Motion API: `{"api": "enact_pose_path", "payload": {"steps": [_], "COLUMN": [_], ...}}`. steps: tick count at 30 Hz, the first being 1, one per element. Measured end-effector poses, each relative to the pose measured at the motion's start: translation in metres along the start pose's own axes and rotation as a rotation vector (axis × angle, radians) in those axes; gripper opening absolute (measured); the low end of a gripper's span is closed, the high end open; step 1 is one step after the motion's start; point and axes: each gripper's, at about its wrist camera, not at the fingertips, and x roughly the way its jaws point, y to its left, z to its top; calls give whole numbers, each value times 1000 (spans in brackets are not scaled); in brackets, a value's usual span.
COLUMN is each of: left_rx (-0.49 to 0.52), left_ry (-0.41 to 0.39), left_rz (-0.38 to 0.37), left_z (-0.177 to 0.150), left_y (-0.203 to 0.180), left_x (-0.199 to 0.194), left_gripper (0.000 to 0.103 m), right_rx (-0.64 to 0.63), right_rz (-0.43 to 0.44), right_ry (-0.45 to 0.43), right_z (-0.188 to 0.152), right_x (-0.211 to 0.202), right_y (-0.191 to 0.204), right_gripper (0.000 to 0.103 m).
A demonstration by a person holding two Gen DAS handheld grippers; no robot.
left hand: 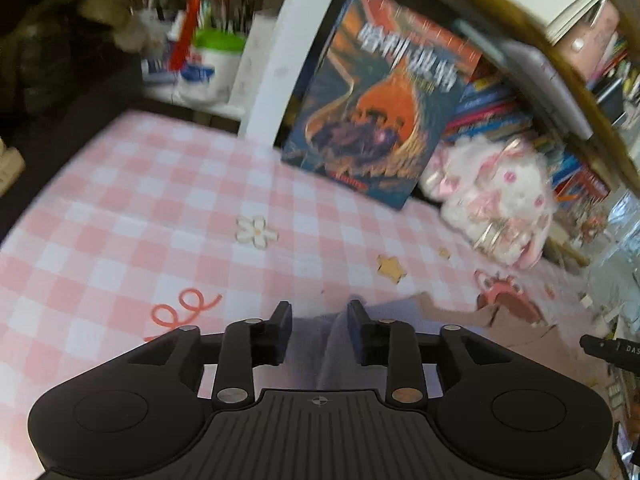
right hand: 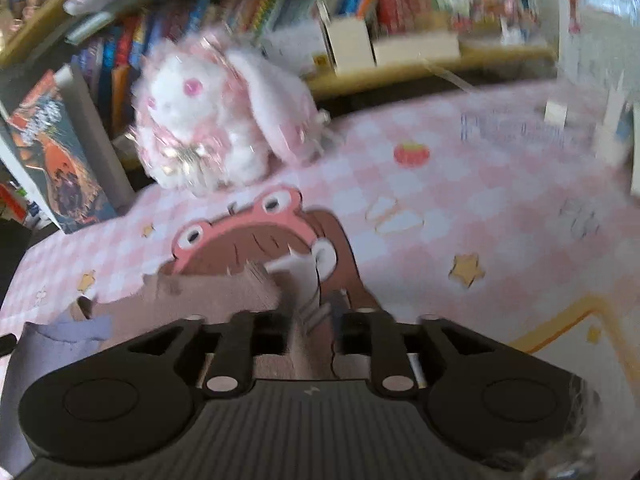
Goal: Fold clothes
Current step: 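Lower the folded sweater onto the mat and open both grippers, then move both open grippers to the end of the sweater strip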
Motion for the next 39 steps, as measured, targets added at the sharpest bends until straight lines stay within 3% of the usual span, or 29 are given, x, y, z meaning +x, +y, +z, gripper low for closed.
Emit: {"api": "enact_pose_path", "payload": {"steps": [4, 8, 13, 15, 19, 26, 39], "left_rx": [-24, -54, -77, -88, -109, -209, -534], "left_ry": [-61, -88, -83, -90, -79, -40, -65], "left_rz": [12, 29, 93, 116, 168, 217, 226], "left_z": [-14, -38, -67, -80, -109, -151, -186], "left_y": [-13, -34, -71, -86, -119, -145, -100], "left_x": [-32, -51, -68, -72, -74, -77, -90], "left_gripper": [60, 64, 66, 76, 83, 87, 87], "right_rx": [-33, -53, -113, -145, -212, -253, -275], "right_rz": [46, 116, 176, 210, 259, 299, 311], "right_ry": [-37, -48, 10, 31, 69, 129, 205], "right_z": [2, -3, -14, -19, -29, -41, -67], "right_x": [-24, -37, -37, -39, -45, -48, -59], "right_y": [3, 2, 4, 2, -8, -28, -37], "right_gripper": [42, 49, 49, 49, 52, 53, 53]}}
